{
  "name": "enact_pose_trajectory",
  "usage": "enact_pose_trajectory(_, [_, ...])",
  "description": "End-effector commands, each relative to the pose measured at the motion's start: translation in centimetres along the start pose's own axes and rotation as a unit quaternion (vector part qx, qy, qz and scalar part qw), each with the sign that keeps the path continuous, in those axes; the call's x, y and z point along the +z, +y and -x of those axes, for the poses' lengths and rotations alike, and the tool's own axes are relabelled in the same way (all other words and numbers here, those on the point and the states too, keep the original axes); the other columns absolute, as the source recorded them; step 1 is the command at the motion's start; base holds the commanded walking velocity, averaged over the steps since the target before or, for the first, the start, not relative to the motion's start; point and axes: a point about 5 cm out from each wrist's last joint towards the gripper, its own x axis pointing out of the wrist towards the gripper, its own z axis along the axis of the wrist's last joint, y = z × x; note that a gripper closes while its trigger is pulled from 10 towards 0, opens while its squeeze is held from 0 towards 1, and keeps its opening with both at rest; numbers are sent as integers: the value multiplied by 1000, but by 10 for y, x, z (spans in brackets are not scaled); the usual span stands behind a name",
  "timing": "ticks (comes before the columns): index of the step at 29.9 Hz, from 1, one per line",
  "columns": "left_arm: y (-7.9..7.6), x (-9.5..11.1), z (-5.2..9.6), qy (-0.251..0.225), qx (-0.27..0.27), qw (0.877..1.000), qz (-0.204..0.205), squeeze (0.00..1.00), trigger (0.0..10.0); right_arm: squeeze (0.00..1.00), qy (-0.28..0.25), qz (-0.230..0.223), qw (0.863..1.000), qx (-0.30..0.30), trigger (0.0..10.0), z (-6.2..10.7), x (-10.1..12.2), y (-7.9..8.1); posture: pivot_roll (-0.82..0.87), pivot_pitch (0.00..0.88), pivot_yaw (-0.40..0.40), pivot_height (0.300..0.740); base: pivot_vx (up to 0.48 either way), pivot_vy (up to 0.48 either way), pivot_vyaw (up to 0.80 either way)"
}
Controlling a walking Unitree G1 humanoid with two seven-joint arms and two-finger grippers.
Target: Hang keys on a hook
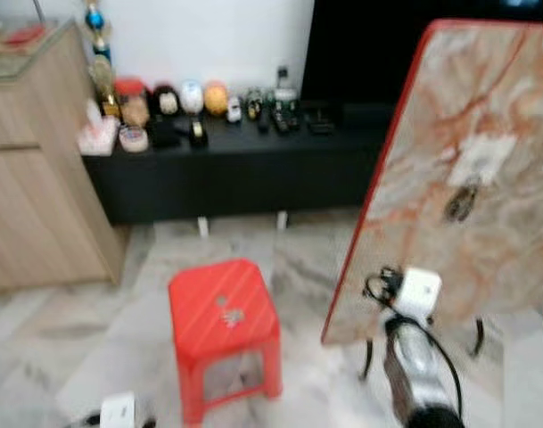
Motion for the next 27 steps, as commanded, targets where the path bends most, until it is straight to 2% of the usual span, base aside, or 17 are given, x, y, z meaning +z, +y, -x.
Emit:
enact_pose_trajectory(1, [-7,-1,0,3,-10,1000,-5,0,10000,0,-12,6,1000,-14,10000,-2,6,-9,4,0,-50,740,0,-371,0])
enact_pose_trajectory(17, [-9,0,-1,1,-12,1000,-5,0,10000,0,-25,11,1000,-13,10000,-7,13,-8,1,0,-50,740,0,-340,0])
enact_pose_trajectory(27, [-10,0,0,0,-13,1000,-5,0,10000,0,-33,13,999,-12,10000,-10,19,-7,0,0,-50,740,0,-187,0])
